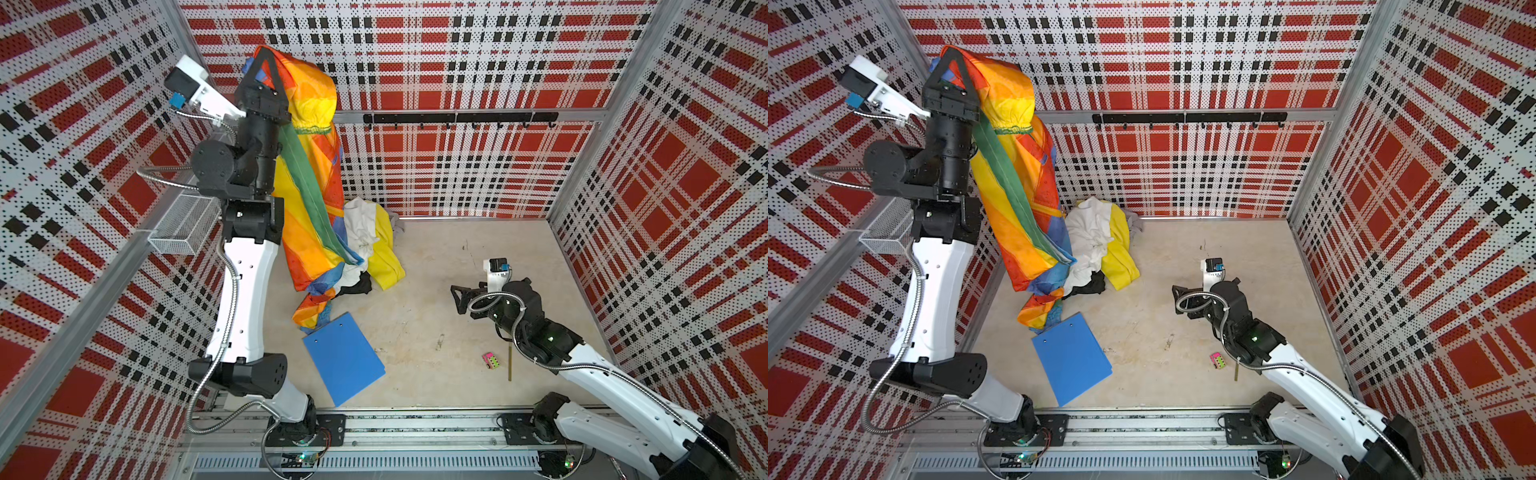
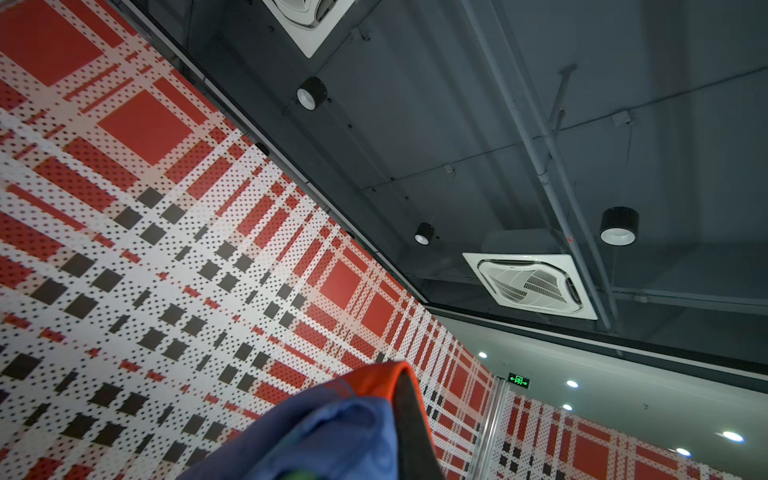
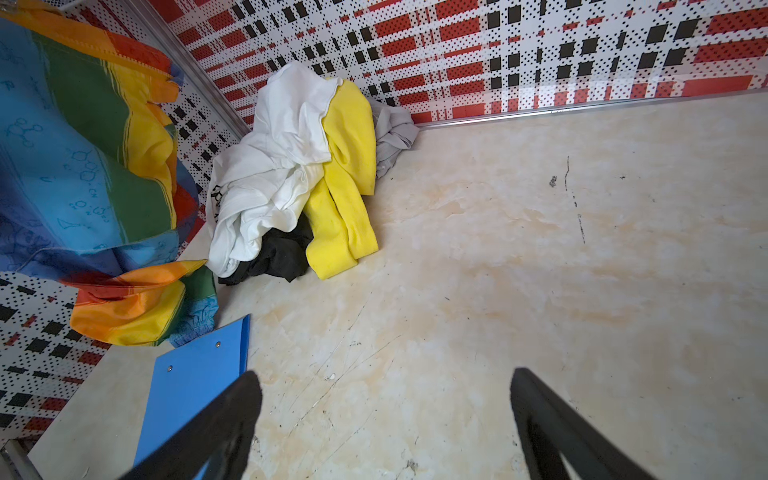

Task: Pick out a specific cloth from the pile
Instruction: 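Carry the rainbow cloth toward the right gripper while the right arm reaches up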

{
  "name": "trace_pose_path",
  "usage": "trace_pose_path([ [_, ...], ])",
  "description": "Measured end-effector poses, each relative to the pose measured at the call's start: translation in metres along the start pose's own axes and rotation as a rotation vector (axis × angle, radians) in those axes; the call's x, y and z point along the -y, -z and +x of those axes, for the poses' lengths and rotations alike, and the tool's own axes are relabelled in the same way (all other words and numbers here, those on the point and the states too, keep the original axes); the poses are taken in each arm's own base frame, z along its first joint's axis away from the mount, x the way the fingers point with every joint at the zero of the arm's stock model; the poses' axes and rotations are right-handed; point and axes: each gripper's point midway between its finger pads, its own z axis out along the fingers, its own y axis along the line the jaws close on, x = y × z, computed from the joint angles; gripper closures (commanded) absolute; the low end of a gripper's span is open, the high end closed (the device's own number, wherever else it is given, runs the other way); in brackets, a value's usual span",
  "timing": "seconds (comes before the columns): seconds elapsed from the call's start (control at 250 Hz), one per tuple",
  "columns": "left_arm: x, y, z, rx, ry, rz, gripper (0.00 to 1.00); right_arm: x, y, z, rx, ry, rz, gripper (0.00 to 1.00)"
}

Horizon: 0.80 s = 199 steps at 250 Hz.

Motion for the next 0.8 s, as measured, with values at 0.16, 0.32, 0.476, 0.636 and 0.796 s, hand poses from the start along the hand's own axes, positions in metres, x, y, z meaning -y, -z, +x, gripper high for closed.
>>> trace_pose_path([
  [0.16, 0.012, -0.014, 0.011, 0.003, 0.079, 0.055, 1.00, 0.000, 0.008, -0.008, 0.029, -0.019, -0.002, 0.00],
  [0.32, 0.027, -0.023, 0.032, -0.014, 0.150, 0.100, 1.00, 0.002, 0.017, -0.017, 0.068, -0.032, 0.006, 0.00],
  [0.476, 0.050, -0.031, 0.053, -0.023, 0.236, 0.162, 1.00, 0.008, 0.026, -0.024, 0.108, -0.053, 0.031, 0.00],
  [0.636, 0.078, -0.033, 0.081, -0.049, 0.325, 0.216, 1.00, 0.018, 0.034, -0.027, 0.141, -0.093, 0.077, 0.00],
  [0.796, 0.112, -0.028, 0.108, -0.086, 0.401, 0.252, 1.00, 0.026, 0.047, -0.035, 0.194, -0.136, 0.102, 0.00],
])
